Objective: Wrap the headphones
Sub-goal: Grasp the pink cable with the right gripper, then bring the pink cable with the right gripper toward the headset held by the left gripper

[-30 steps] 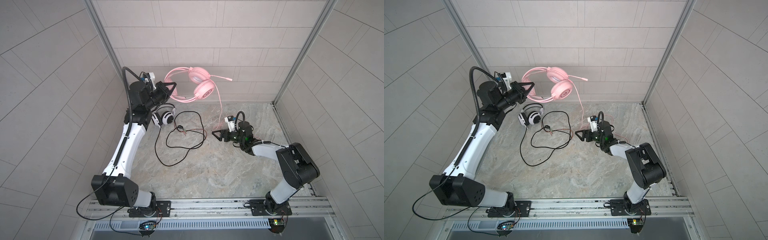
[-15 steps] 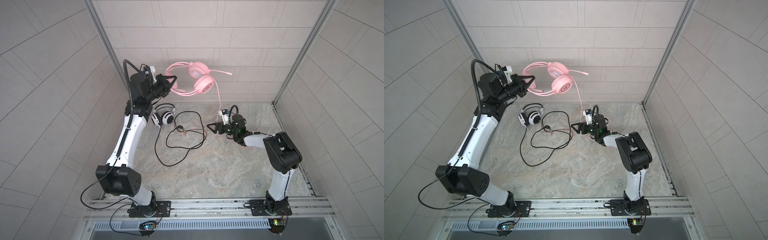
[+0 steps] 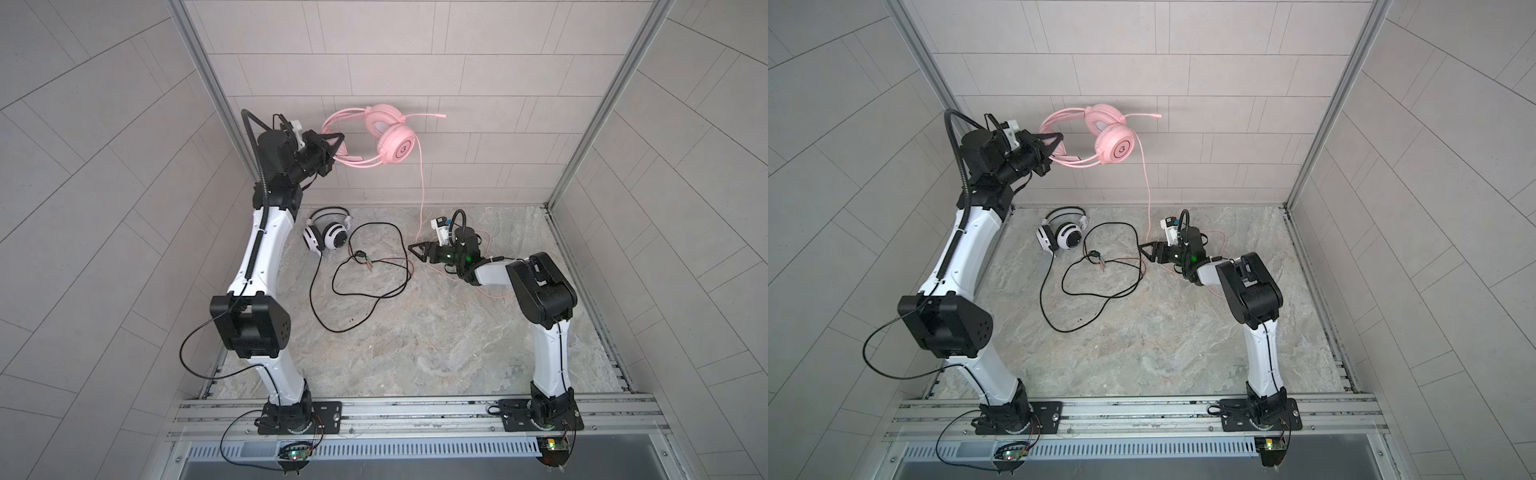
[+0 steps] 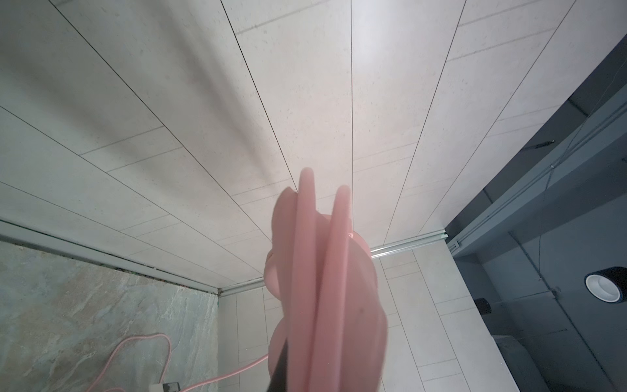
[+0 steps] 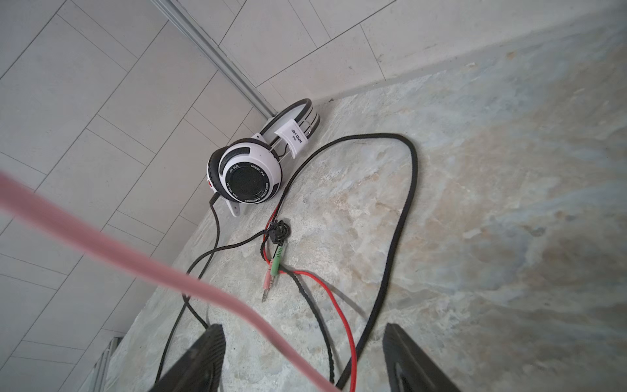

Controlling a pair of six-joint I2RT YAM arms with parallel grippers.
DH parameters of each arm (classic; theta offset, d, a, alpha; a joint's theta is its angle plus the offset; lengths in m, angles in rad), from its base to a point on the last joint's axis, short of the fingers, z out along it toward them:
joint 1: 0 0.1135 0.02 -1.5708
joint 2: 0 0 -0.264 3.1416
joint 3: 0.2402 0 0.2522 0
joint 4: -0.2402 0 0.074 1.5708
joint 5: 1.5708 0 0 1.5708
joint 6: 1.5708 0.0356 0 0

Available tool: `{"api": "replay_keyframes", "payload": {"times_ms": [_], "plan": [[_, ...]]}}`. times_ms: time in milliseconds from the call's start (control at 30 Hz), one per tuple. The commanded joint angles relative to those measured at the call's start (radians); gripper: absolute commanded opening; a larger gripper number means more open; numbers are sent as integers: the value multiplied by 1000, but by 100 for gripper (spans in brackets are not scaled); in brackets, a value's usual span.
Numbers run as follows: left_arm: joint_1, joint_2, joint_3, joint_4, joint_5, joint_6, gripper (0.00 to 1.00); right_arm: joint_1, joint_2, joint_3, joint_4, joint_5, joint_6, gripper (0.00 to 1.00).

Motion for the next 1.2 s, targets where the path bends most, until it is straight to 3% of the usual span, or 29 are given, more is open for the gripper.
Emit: {"api": "replay_keyframes", "payload": {"times_ms": [0, 200, 267, 333, 533, 700, 867, 1000, 1167], "plan": [[18, 15, 76, 124, 1, -55, 0, 13, 27, 47, -39, -27, -9, 63], [20, 54, 72, 176, -3, -82, 0, 18, -4, 61, -121, -38, -40, 33], [20, 47, 43, 188, -8, -72, 0, 20, -53, 42, -197, -28, -71, 19], [20, 34, 2, 198, -11, -53, 0, 27, -127, 4, -293, 6, -123, 12], [17, -3, -154, 255, -33, -6, 0, 91, -382, -90, -627, 134, -250, 4], [-6, -31, -261, 284, -69, 38, 0, 213, -514, -12, -1047, 350, -347, 3], [-70, -45, -309, 214, -96, 168, 0, 315, -563, 187, -1450, 507, -396, 3], [-121, -66, -363, 150, -123, 268, 0, 348, -571, 378, -1686, 558, -433, 3], [-192, -60, -304, -68, -113, 479, 0, 355, -498, 711, -1977, 553, -479, 3]]}}
